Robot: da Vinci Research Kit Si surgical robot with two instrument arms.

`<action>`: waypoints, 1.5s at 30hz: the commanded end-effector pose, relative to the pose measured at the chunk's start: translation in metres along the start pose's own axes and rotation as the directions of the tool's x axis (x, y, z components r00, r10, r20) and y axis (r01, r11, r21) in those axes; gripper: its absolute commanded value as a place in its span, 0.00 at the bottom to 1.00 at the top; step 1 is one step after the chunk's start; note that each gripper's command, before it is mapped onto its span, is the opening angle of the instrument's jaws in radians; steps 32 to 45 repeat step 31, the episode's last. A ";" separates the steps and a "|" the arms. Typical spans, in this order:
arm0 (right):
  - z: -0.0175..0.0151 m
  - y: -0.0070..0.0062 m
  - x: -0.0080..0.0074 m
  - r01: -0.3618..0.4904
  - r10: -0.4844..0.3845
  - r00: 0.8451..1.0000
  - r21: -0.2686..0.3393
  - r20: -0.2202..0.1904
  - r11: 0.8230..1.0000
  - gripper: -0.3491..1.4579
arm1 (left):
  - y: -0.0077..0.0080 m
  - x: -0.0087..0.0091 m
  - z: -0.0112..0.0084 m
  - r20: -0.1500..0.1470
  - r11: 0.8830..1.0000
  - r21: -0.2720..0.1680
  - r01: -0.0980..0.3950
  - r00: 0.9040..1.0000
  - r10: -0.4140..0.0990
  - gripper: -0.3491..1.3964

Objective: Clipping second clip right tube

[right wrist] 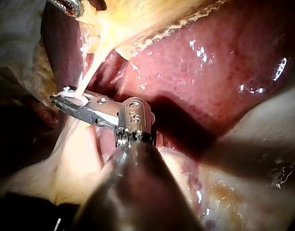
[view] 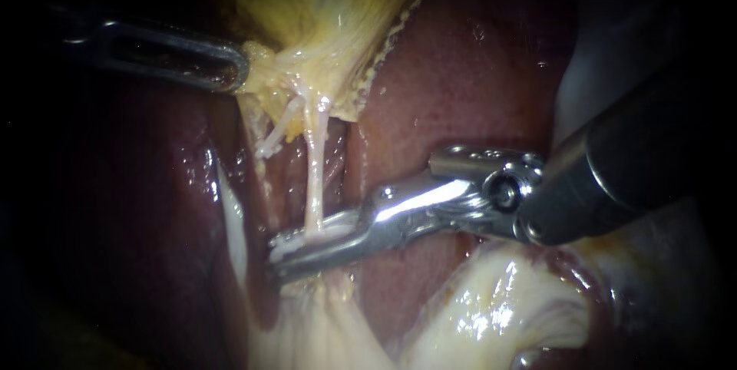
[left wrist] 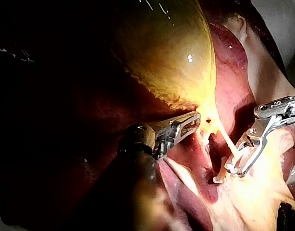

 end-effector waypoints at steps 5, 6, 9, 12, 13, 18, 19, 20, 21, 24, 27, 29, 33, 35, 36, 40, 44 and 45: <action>-0.0002 0.0001 -0.0001 0.002 -0.002 1.000 0.000 0.001 1.000 0.00 | 0.0000 0.0000 0.0001 0.000 1.000 0.000 0.000 1.000 0.000 0.00; -0.0002 0.0002 -0.0001 0.002 -0.002 1.000 0.000 0.001 1.000 0.00 | 0.0000 0.0000 0.0001 0.000 1.000 0.000 0.000 1.000 0.000 0.00; -0.0002 0.0003 -0.0004 0.004 -0.004 1.000 0.000 0.003 1.000 0.00 | 0.0000 0.0000 0.0001 0.000 1.000 0.000 0.000 1.000 0.000 0.00; -0.0003 0.0004 -0.0008 -0.006 0.006 1.000 -0.001 0.006 1.000 0.00 | 0.0001 0.0000 0.0001 0.000 1.000 0.000 0.000 1.000 0.000 0.00; -0.0003 0.0005 -0.0009 -0.011 0.011 1.000 -0.001 0.006 1.000 0.00 | 0.0001 0.0000 0.0001 0.000 1.000 0.000 0.000 1.000 0.000 0.00; 0.0000 0.0006 -0.0016 -0.013 0.013 1.000 -0.009 0.014 1.000 0.00 | 0.0001 0.0000 0.0001 0.000 1.000 0.000 0.000 1.000 0.000 0.00; 0.0000 0.0006 -0.0016 -0.013 0.013 1.000 -0.009 0.014 1.000 0.00 | 0.0001 0.0000 0.0001 0.000 1.000 0.000 0.000 1.000 0.000 0.00; 0.0000 0.0006 -0.0016 -0.013 0.013 1.000 -0.009 0.013 1.000 0.00 | 0.0001 0.0000 0.0001 0.000 1.000 0.000 0.000 1.000 0.000 0.00; -0.0001 0.0006 -0.0016 -0.013 0.013 1.000 -0.009 0.013 1.000 0.00 | 0.0001 0.0000 0.0001 0.000 1.000 0.000 0.000 1.000 0.000 0.00; -0.0001 0.0006 -0.0016 -0.013 0.013 1.000 -0.009 0.013 1.000 0.00 | 0.0002 0.0000 0.0001 0.000 1.000 0.000 0.000 1.000 0.000 0.00; -0.0001 0.0006 -0.0015 -0.014 0.014 1.000 -0.009 0.012 1.000 0.00 | 0.0002 0.0000 0.0001 0.000 1.000 0.000 0.000 1.000 0.000 0.00; -0.0002 0.0005 -0.0014 -0.015 0.015 1.000 -0.009 0.012 1.000 0.00 | 0.0002 0.0000 0.0001 0.000 1.000 0.000 0.000 1.000 0.000 0.00; -0.0003 0.0005 -0.0013 -0.015 0.016 1.000 -0.009 0.011 1.000 0.00 | 0.0002 0.0001 0.0001 0.000 1.000 0.000 -0.001 1.000 0.001 0.00; -0.0003 0.0005 -0.0013 -0.015 0.016 1.000 -0.009 0.011 1.000 0.00 | 0.0002 0.0001 0.0001 0.000 1.000 0.000 -0.001 1.000 0.001 0.00; -0.0003 0.0005 -0.0013 -0.015 0.016 1.000 -0.009 0.011 1.000 0.00 | 0.0002 0.0001 0.0001 0.000 1.000 0.000 -0.001 1.000 0.001 0.00; -0.0003 0.0005 -0.0013 -0.015 0.016 1.000 -0.009 0.011 1.000 0.00 | 0.0002 0.0001 0.0001 0.000 1.000 0.000 -0.001 1.000 0.001 0.00; -0.0003 0.0005 -0.0013 -0.015 0.016 1.000 -0.009 0.011 1.000 0.00 | 0.0002 0.0001 0.0001 0.000 1.000 0.000 -0.001 1.000 0.001 0.00; -0.0003 0.0005 -0.0013 -0.015 0.016 1.000 -0.009 0.011 1.000 0.00 | 0.0002 0.0001 0.0001 0.000 1.000 0.000 -0.001 1.000 0.001 0.00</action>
